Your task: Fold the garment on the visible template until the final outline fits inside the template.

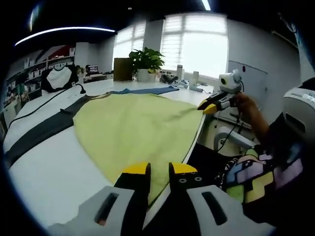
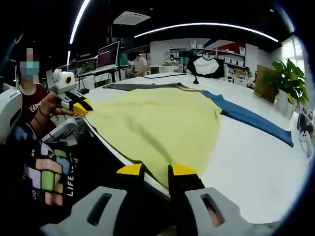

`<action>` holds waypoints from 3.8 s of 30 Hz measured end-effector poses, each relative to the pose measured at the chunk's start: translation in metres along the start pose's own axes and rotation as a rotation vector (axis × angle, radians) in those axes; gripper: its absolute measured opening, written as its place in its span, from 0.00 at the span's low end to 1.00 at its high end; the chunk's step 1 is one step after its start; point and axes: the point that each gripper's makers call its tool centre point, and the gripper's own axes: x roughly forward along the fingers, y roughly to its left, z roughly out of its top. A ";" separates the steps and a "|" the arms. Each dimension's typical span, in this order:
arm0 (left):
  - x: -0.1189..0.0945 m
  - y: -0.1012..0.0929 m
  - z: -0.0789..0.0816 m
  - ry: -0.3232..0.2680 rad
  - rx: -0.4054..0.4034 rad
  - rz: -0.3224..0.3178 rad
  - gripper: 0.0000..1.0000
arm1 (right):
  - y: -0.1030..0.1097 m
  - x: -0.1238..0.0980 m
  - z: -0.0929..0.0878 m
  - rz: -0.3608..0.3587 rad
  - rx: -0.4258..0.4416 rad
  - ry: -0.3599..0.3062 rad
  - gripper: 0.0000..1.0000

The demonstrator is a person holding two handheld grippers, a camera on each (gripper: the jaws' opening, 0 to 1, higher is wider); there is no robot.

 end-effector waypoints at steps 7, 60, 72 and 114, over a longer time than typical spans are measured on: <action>0.001 0.006 0.000 0.003 0.007 0.041 0.05 | -0.007 0.001 0.000 -0.035 -0.016 0.013 0.10; -0.041 0.023 0.046 -0.200 -0.078 0.110 0.01 | -0.001 -0.056 0.032 -0.047 -0.146 -0.133 0.02; -0.073 0.033 0.073 -0.318 -0.069 0.194 0.03 | -0.016 -0.076 0.071 -0.145 -0.152 -0.302 0.00; -0.151 0.100 0.093 -0.413 -0.015 0.633 1.00 | -0.190 -0.163 0.146 -0.532 -0.169 -0.481 0.56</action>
